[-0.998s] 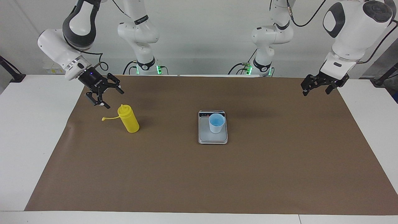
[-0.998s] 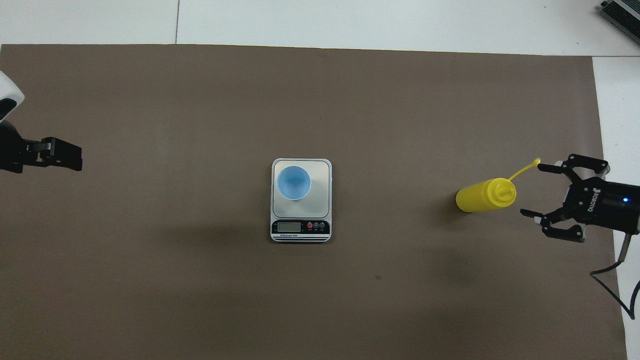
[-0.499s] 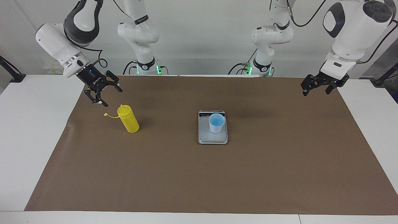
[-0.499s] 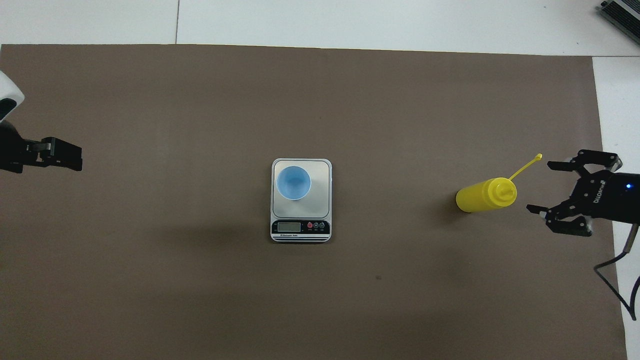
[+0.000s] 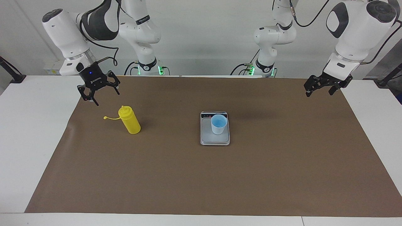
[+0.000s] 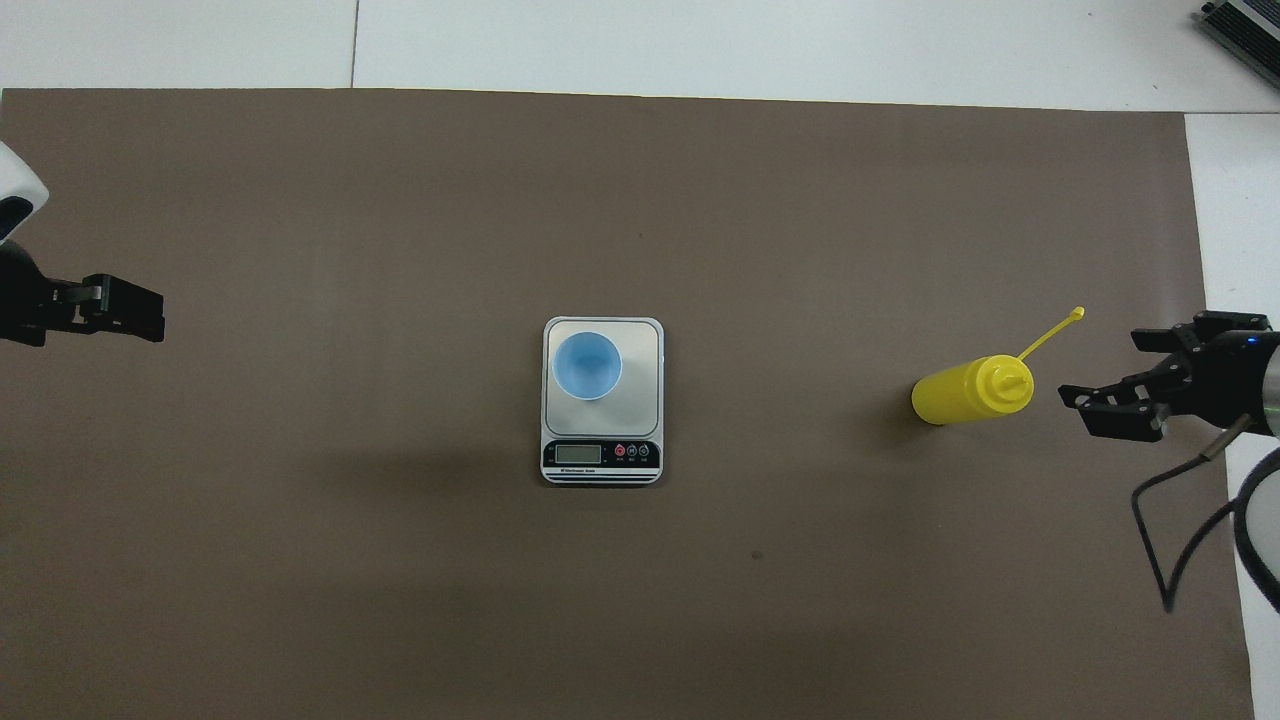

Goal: Pour seasoning into cup on scale with both arms

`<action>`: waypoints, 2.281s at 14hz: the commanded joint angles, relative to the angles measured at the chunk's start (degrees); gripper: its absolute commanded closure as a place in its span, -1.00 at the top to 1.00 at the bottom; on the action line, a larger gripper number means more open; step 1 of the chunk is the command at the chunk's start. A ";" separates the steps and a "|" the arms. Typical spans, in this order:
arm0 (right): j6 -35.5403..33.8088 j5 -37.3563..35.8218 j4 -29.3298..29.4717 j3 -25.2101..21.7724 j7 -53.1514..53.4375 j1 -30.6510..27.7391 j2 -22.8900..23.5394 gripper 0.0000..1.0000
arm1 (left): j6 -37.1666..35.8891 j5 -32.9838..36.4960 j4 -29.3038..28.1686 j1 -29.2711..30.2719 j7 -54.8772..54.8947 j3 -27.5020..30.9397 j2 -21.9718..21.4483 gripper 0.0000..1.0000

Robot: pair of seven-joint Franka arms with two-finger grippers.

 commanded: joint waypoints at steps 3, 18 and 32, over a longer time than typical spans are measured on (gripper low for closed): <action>-0.01 -12.90 5.48 5.05 24.82 -0.18 1.95 1.00 | 0.47 -0.49 -2.03 0.83 0.61 -0.25 -1.92 1.00; -25.40 -17.76 30.98 6.38 53.35 6.33 10.66 1.00 | 0.47 -0.49 -2.03 0.92 0.61 -0.25 -1.83 1.00; -30.07 -13.45 31.86 0.85 55.81 11.15 9.43 1.00 | 0.47 -0.49 -2.03 0.92 0.61 -0.25 -1.83 1.00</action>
